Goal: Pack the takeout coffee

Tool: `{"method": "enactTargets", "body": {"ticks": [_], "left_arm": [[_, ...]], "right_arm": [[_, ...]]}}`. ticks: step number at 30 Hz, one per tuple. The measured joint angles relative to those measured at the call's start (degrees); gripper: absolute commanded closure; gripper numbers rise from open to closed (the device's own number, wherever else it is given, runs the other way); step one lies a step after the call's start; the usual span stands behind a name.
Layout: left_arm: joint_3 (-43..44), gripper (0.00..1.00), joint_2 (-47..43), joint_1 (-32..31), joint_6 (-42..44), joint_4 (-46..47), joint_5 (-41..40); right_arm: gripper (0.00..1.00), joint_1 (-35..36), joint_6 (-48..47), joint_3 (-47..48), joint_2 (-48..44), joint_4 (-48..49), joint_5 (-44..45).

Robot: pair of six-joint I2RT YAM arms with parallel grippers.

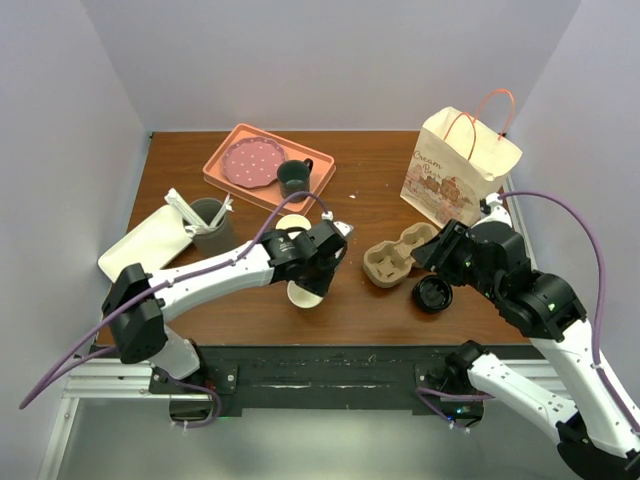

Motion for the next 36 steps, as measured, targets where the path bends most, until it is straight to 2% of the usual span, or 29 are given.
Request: {"method": "enactTargets", "body": {"ticks": [4, 5, 7, 11, 14, 18, 22, 31, 36], "left_arm": [[0.76, 0.45, -2.56, -0.02, -0.39, 0.70, 1.62], [1.05, 0.36, -3.45, -0.02, -0.50, 1.33, 1.92], [1.40, 0.29, -5.55, 0.00, -0.39, 2.43, 2.49], [1.40, 0.09, -11.47, 0.00, -0.66, 5.11, 2.58], [0.07, 0.03, -17.81, 0.00, -1.38, 8.11, 1.22], [-3.85, 0.00, -26.93, 0.00, -2.10, 11.47, -0.90], [-8.15, 0.00, -32.39, 0.04, -3.32, 12.87, -2.27], [-12.48, 0.00, -39.36, 0.04, -3.61, 12.57, -6.34], [-12.57, 0.01, -43.06, 0.04, -3.41, 12.70, -9.20]], "right_arm": [[0.52, 0.00, 1.20, 0.00, -0.17, -1.81, 0.02], [0.56, 0.00, 1.66, 0.00, -0.26, -2.60, 0.07], [0.58, 0.00, 2.29, -0.09, -0.37, -3.65, 0.11], [0.58, 0.00, 3.15, -2.01, -0.39, -5.35, 0.61], [0.58, 0.00, 3.72, -5.49, -0.15, -6.47, 1.64], [0.58, 0.00, 4.15, -10.10, 1.29, -6.97, 2.99], [0.58, -0.02, 3.54, -13.31, 3.65, -6.62, 5.03], [0.60, 0.00, -1.42, -15.23, 15.10, -0.52, 10.80], [0.64, 0.00, -4.94, -17.99, 15.69, 3.76, 12.31]]}}
